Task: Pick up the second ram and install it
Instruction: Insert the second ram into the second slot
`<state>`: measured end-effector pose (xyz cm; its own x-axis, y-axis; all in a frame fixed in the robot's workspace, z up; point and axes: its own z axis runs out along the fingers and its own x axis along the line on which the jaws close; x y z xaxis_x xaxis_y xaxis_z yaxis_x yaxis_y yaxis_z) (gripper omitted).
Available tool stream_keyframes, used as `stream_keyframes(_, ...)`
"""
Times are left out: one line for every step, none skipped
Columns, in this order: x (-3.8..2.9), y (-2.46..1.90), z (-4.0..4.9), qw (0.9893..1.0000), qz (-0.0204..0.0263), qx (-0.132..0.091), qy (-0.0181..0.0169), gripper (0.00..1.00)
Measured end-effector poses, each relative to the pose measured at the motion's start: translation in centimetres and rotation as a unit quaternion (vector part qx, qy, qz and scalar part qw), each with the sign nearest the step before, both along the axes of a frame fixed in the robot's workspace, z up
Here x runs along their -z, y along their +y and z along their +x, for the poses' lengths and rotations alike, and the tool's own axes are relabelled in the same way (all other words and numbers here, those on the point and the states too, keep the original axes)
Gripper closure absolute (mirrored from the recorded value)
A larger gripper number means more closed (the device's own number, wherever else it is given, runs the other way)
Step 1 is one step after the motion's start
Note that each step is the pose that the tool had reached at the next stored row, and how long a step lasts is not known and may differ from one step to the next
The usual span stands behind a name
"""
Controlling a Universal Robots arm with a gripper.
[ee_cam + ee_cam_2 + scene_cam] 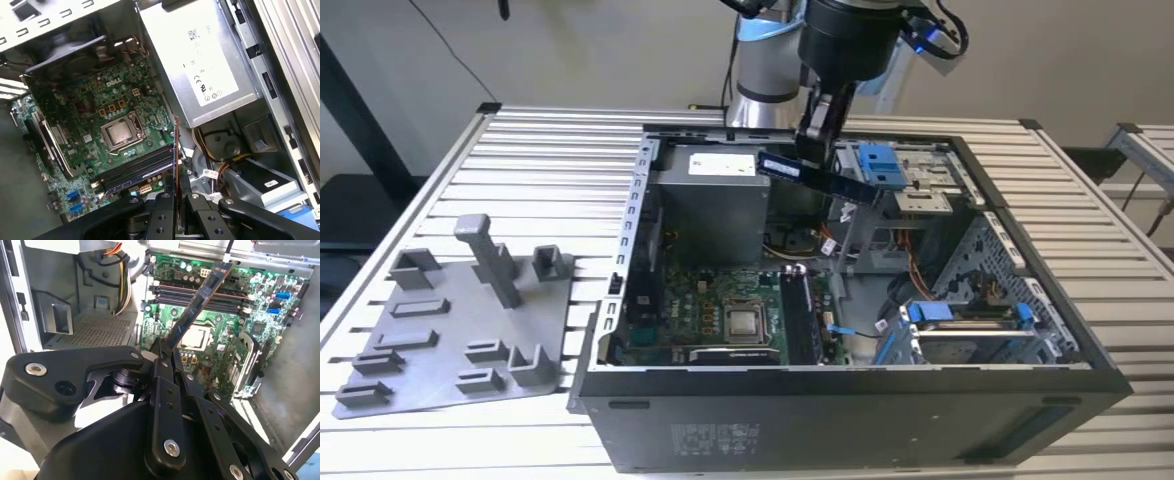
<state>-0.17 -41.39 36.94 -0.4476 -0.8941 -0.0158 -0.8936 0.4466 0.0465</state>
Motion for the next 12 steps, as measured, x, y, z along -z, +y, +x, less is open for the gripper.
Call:
stream_keyframes(0.0, 0.0, 0.0, 1.0, 0.0, 0.006, 0.0, 0.85)
stream_keyframes(0.0, 0.0, 0.0, 0.9999, -0.0001, 0.012, 0.0, 0.85)
stream_keyframes(0.01, 0.0, 0.0, 0.9998, -0.0001, 0.018, 0.0, 0.85)
stream_keyframes(0.01, 0.0, 0.0, 0.9997, 0.0, 0.024, 0.0, 0.85)
stream_keyframes(0.02, 0.0, 0.0, 0.9996, -0.0001, 0.03, 0.0, 0.85)
stream_keyframes(0.02, 0.0, 0.0, 0.9994, -0.0001, 0.036, 0.0, 0.85)
stream_keyframes(0.03, 0.0, 0.0, 0.9991, 0.0, 0.042, 0.0, 0.85)
stream_keyframes(0.04, 0.0, 0.0, 0.9988, 0.0, 0.049, 0.0, 0.85)
stream_keyframes(0.04, 0.0, 0.0, 0.9985, 0.0, 0.055, 0.0, 0.85)
stream_keyframes(0.05, 0.0, 0.0, 0.9981, -0.0001, 0.062, 0.0, 0.85)
stream_keyframes(0.06, 0.0, 0.0, 0.9976, 0.0, 0.069, 0.0, 0.85)
stream_keyframes(0.06, 0.0, 0.0, 0.9971, 0.0, 0.076, 0.0, 0.85)
